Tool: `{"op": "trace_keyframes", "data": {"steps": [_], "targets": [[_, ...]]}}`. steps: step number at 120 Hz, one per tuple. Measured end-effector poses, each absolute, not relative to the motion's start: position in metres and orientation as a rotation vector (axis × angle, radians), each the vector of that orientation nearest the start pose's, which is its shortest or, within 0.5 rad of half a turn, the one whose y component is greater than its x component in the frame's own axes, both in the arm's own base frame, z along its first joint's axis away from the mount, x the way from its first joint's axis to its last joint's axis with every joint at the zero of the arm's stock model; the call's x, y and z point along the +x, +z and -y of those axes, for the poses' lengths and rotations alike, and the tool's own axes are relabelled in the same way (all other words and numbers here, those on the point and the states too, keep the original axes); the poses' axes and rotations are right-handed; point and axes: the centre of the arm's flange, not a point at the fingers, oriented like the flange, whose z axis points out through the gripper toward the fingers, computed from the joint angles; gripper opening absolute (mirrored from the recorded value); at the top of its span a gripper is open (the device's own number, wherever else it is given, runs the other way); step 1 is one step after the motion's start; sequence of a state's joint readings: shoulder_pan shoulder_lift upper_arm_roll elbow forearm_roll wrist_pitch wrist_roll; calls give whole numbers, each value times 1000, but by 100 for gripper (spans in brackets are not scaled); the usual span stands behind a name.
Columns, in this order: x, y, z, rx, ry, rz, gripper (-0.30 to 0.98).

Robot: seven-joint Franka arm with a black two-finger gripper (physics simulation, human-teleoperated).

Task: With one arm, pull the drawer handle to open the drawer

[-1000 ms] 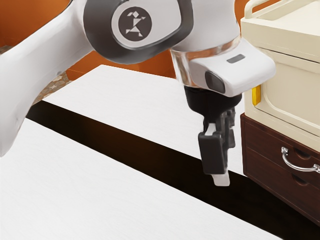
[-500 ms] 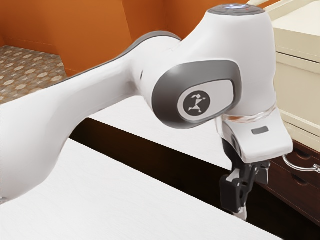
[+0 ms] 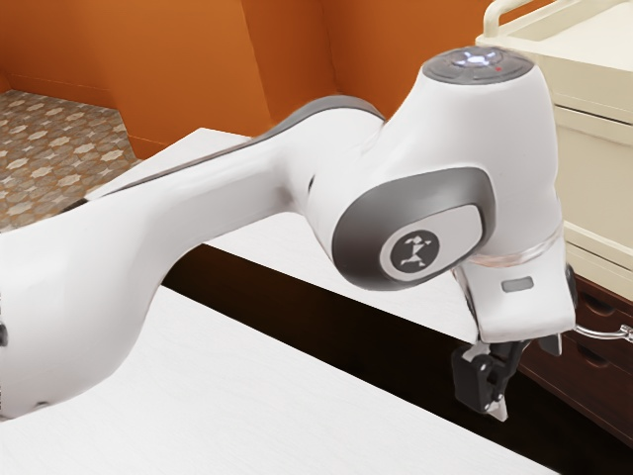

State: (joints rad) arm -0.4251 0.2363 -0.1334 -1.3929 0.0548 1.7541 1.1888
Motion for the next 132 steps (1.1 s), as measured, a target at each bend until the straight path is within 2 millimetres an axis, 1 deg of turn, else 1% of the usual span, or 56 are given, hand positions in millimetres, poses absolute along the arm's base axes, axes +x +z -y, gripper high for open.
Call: {"op": "trace_keyframes", "data": {"steps": [35,53,71,83,96,111,132], "targets": [[568,580,328,-1818,-296,-2344,69],[574,573,329,-1766,-354,-2340,69],[580,574,327,-1729,-416,-2325,69],[583,567,327,-1711,-433,-2326,69],[589,558,320,-1709,-439,-2316,69],[591,554,319,-1696,-451,-2314,69],[595,541,313,-1694,-443,-2313,69]]}}
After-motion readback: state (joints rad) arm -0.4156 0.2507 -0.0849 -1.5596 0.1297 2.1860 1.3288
